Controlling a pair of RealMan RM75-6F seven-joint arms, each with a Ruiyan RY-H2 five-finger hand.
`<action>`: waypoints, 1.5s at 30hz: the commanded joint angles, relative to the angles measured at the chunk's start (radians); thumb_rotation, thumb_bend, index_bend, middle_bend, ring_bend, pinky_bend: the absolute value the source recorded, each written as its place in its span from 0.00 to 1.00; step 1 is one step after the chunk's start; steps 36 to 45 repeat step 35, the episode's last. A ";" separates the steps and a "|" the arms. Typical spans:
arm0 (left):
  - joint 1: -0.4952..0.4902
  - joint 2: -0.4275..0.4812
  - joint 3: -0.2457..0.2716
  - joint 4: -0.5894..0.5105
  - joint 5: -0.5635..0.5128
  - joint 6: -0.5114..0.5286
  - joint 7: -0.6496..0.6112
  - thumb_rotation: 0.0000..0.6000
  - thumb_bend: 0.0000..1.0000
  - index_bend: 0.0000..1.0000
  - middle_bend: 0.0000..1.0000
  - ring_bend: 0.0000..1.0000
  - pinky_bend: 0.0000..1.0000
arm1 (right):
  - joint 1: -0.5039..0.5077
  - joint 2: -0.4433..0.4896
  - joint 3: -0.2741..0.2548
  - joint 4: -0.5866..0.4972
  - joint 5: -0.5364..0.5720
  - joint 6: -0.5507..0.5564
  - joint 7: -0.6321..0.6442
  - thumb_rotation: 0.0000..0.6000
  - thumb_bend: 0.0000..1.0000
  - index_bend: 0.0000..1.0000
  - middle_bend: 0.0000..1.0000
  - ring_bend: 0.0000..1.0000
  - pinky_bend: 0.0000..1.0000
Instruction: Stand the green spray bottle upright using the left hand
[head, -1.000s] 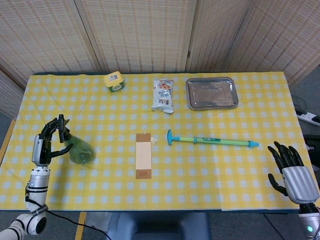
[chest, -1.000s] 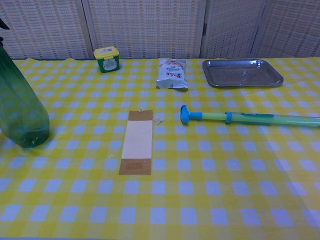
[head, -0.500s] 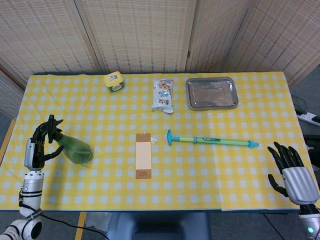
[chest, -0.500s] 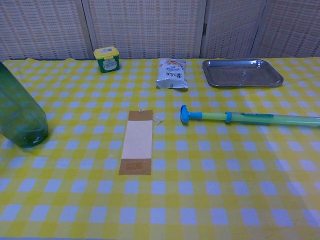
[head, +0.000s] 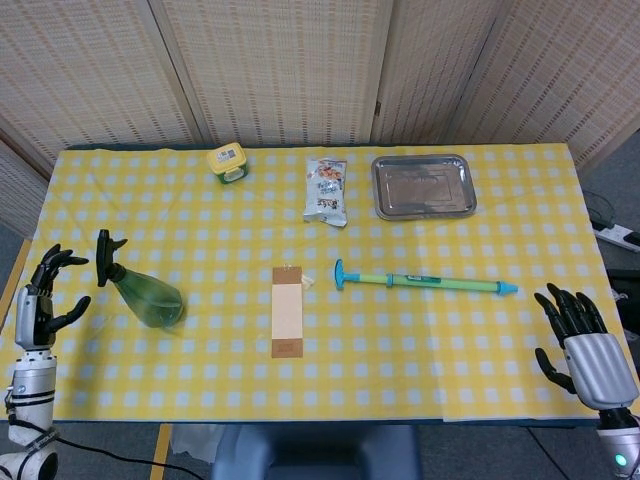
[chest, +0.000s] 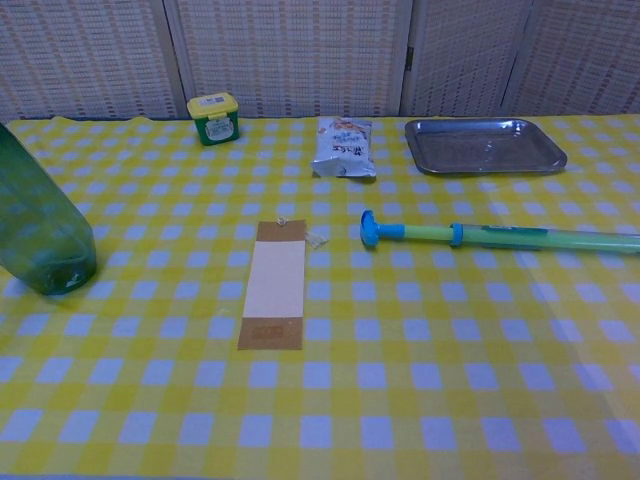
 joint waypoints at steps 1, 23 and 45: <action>0.022 0.032 0.023 0.031 0.016 0.010 0.052 0.64 0.18 0.25 0.37 0.07 0.00 | 0.004 -0.001 -0.002 0.001 -0.004 -0.006 0.003 1.00 0.45 0.00 0.00 0.00 0.00; 0.207 0.311 0.130 -0.444 -0.027 0.110 1.419 0.79 0.18 0.09 0.06 0.00 0.00 | 0.028 -0.019 0.001 0.000 0.036 -0.067 -0.038 1.00 0.45 0.00 0.00 0.00 0.00; 0.195 0.344 0.187 -0.546 0.051 0.053 1.486 0.93 0.18 0.08 0.05 0.00 0.00 | 0.019 -0.011 0.004 -0.004 0.048 -0.054 -0.040 1.00 0.45 0.00 0.00 0.00 0.00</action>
